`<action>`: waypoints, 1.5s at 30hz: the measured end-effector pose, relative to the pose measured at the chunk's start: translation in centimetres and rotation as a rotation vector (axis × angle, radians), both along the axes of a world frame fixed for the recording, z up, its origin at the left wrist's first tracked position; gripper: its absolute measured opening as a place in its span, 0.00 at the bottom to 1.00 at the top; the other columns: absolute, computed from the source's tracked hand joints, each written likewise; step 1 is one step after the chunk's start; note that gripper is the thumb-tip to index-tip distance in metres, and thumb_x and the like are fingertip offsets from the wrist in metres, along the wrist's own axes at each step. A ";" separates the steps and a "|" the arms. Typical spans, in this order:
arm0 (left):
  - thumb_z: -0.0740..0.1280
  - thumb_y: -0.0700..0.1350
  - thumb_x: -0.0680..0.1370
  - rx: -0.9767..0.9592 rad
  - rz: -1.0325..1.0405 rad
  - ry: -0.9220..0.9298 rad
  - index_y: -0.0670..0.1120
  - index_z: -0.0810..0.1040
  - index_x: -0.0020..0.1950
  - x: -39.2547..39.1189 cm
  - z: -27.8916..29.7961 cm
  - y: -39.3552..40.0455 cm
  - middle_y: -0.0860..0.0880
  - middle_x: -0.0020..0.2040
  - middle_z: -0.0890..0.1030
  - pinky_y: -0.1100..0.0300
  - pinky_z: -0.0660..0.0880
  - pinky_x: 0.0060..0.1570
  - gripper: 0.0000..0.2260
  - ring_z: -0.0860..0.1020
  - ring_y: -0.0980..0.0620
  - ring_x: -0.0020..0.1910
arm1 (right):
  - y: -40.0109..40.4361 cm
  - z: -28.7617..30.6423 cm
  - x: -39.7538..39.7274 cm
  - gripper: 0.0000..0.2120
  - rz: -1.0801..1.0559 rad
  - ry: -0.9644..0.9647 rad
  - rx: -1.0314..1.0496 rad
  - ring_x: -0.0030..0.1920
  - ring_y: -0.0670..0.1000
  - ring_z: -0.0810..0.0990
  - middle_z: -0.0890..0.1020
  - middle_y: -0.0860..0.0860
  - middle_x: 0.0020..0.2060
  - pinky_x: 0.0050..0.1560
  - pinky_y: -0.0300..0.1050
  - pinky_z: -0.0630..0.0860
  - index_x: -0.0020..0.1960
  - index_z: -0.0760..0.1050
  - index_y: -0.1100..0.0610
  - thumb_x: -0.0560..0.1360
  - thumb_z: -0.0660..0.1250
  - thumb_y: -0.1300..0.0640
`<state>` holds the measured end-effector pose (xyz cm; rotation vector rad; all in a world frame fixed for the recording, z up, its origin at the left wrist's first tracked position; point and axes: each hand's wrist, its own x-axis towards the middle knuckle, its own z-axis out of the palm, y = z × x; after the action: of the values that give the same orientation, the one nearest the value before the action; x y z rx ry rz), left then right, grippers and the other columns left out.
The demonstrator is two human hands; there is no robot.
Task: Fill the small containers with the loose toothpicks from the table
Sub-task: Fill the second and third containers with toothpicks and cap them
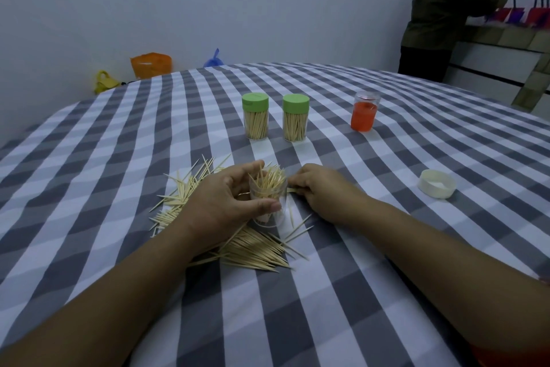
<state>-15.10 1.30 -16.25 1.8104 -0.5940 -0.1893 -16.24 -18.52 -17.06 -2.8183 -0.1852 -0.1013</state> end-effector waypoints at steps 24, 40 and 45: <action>0.76 0.46 0.59 -0.015 -0.003 0.006 0.43 0.70 0.70 -0.3 -0.1 -0.4 0.52 0.56 0.81 0.70 0.76 0.49 0.40 0.81 0.61 0.52 | -0.4 3.1 -0.8 0.12 -0.259 0.089 -0.015 0.57 0.52 0.76 0.77 0.53 0.57 0.59 0.44 0.73 0.62 0.74 0.57 0.79 0.61 0.63; 0.76 0.49 0.58 -0.027 0.008 -0.026 0.45 0.70 0.70 -1.0 -0.2 -0.9 0.55 0.54 0.81 0.67 0.77 0.52 0.41 0.81 0.62 0.51 | 2.6 5.1 -3.1 0.06 -0.066 -0.147 1.418 0.48 0.52 0.84 0.84 0.53 0.42 0.51 0.46 0.80 0.50 0.73 0.57 0.80 0.58 0.63; 0.76 0.49 0.58 -0.031 0.011 -0.017 0.46 0.70 0.70 -0.9 -0.3 -0.9 0.52 0.55 0.82 0.64 0.77 0.54 0.40 0.81 0.60 0.52 | 2.5 4.0 -3.2 0.09 -0.050 -0.100 1.097 0.55 0.47 0.81 0.84 0.49 0.50 0.62 0.49 0.74 0.57 0.74 0.48 0.79 0.61 0.58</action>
<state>-16.01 0.43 -16.59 1.7868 -0.5959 -0.1566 -19.40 -15.99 -13.07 -1.7244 -0.0468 -0.2608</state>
